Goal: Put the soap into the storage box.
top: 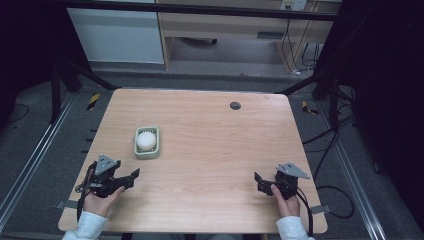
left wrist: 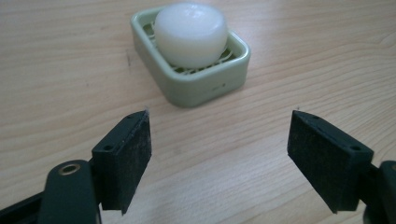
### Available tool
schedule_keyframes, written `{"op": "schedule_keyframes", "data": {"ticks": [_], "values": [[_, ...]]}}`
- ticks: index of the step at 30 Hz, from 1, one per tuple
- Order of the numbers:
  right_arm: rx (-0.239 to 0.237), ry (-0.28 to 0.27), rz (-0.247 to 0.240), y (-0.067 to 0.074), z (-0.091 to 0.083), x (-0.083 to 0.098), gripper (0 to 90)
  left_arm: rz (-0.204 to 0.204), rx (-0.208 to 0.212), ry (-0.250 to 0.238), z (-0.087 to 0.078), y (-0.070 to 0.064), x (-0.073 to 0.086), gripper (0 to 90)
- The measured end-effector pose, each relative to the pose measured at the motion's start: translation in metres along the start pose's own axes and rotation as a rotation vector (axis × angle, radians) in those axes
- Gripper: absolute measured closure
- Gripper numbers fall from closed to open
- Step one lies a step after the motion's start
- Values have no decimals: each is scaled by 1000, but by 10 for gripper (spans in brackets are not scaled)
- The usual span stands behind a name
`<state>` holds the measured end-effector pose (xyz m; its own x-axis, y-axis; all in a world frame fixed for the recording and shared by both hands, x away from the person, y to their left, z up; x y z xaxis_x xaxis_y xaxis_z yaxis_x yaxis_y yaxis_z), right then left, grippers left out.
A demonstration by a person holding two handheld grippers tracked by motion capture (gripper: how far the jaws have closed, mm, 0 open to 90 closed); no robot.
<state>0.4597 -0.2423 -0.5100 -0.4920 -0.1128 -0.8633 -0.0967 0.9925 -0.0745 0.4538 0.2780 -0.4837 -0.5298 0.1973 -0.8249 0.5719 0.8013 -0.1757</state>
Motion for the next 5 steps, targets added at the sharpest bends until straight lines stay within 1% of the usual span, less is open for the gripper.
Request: {"op": "schedule_keyframes", "data": {"ticks": [3,5], "values": [[0,1,-1,0,0,0,33,-22,-24,5,-1,6,4,220],[-1,3,1,0,0,0,33,-28,-36,15,-1,9,7,221]]}}
Point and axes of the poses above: each handheld gripper's, and its own axes: z roughly forward along the jaws, x roughly out of its underside, y roughly to its left, the point moved 2 cm from there along z, roughly forward along the jaws, and after that the axes turned 15 degrees about x, right-handed, at the moved point
